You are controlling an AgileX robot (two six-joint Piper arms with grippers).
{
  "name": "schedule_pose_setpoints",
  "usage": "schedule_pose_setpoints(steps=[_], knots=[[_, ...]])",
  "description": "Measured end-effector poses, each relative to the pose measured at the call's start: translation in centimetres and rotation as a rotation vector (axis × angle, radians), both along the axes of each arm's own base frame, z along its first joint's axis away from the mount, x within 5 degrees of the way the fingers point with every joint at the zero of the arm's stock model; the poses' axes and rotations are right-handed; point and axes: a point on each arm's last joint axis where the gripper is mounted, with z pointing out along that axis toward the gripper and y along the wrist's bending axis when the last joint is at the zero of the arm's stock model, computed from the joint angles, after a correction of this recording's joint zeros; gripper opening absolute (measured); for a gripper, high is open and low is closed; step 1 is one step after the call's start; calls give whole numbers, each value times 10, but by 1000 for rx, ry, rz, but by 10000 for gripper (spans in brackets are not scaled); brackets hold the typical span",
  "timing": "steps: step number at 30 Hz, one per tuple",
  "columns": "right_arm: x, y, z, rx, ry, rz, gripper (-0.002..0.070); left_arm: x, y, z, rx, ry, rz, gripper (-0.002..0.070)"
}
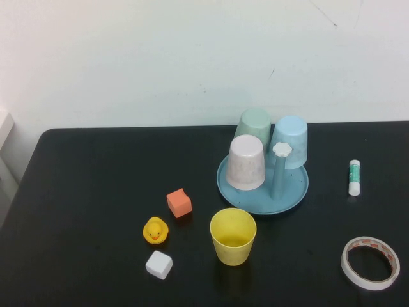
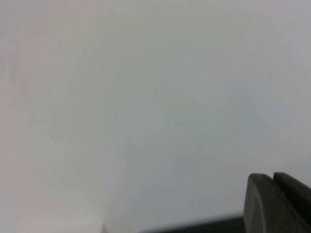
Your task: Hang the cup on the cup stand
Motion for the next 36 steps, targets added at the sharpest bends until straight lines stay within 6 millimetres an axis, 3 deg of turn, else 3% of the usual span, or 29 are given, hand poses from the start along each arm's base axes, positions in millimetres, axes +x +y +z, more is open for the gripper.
schedule_pose_setpoints(steps=[5, 13, 21, 26, 28, 32, 36], knots=[[21, 0, 7, -55, 411, 25, -1, 12, -3, 11, 67, 245, -22, -1], [89, 27, -6, -113, 823, 434, -1, 42, -10, -13, -53, 507, -87, -1], [160, 46, -38, -46, 916, 688, -1, 49, -11, -17, -78, 539, -91, -1], [193, 77, -42, -71, 863, 786, 0, 48, -11, -17, -78, 541, -92, -1], [207, 98, -46, -119, 853, 817, 3, 48, -12, -18, -78, 546, -93, -1], [230, 141, -56, -195, 845, 874, 94, 48, -12, -18, -78, 546, -93, -1], [254, 174, -73, -222, 863, 898, 296, 48, -12, -18, -78, 547, -93, -1]])
